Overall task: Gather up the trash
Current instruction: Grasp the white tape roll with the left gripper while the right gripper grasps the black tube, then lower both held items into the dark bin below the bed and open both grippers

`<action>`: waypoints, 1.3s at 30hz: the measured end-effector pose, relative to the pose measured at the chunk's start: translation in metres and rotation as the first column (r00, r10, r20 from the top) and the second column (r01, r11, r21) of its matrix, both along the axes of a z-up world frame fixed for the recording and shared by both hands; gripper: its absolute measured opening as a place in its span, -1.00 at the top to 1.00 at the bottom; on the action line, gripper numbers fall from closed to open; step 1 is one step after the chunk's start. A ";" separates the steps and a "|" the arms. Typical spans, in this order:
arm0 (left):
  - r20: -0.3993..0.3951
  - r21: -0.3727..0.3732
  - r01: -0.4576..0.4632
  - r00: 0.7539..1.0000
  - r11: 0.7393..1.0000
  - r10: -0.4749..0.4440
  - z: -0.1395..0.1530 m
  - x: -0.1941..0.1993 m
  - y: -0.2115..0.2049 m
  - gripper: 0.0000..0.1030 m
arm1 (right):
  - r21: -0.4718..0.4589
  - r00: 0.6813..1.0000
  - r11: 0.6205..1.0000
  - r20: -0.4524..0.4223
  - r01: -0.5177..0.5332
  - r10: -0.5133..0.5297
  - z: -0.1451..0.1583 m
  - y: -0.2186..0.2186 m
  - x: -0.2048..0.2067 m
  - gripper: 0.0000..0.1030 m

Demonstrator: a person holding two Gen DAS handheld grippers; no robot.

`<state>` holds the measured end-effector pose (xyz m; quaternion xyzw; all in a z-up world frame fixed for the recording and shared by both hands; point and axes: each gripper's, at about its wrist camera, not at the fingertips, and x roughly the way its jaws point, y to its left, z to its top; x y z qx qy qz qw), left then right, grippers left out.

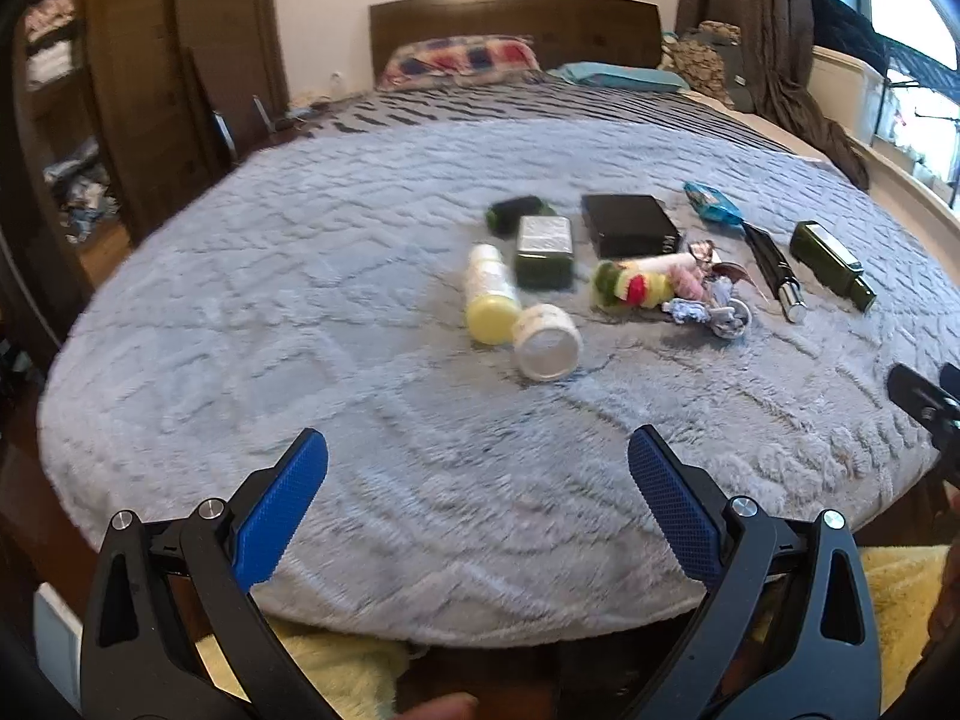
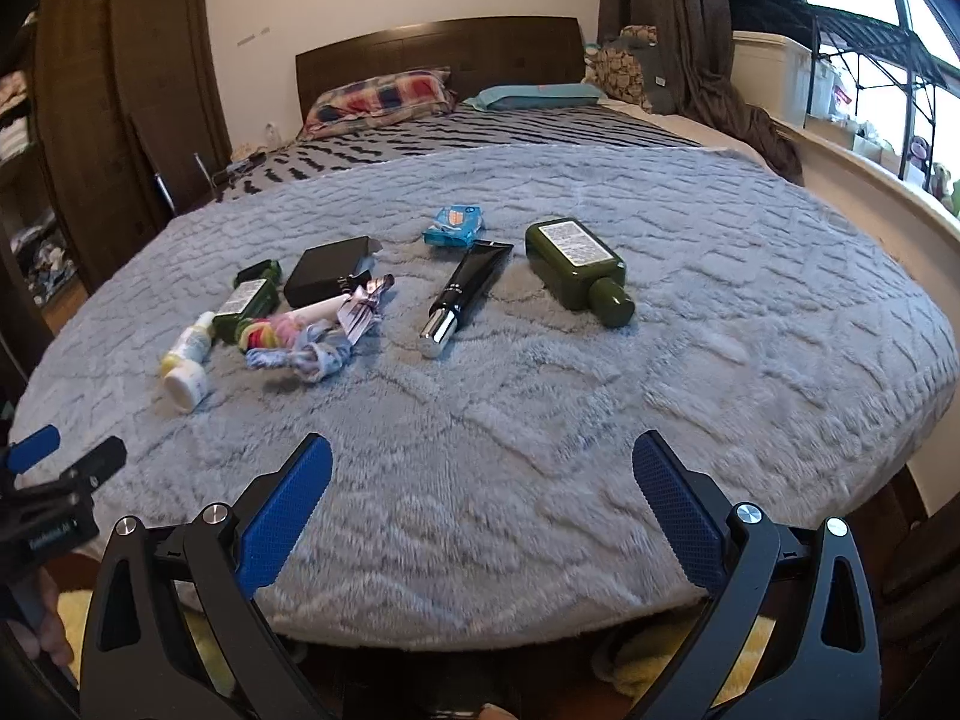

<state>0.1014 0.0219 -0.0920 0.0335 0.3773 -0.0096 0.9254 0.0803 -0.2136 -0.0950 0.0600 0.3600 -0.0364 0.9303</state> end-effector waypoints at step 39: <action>-0.090 -0.101 0.088 0.991 0.991 -0.097 -0.034 0.062 -0.012 0.38 | 0.034 0.995 0.999 -0.091 -0.030 0.033 -0.034 -0.002 0.085 0.48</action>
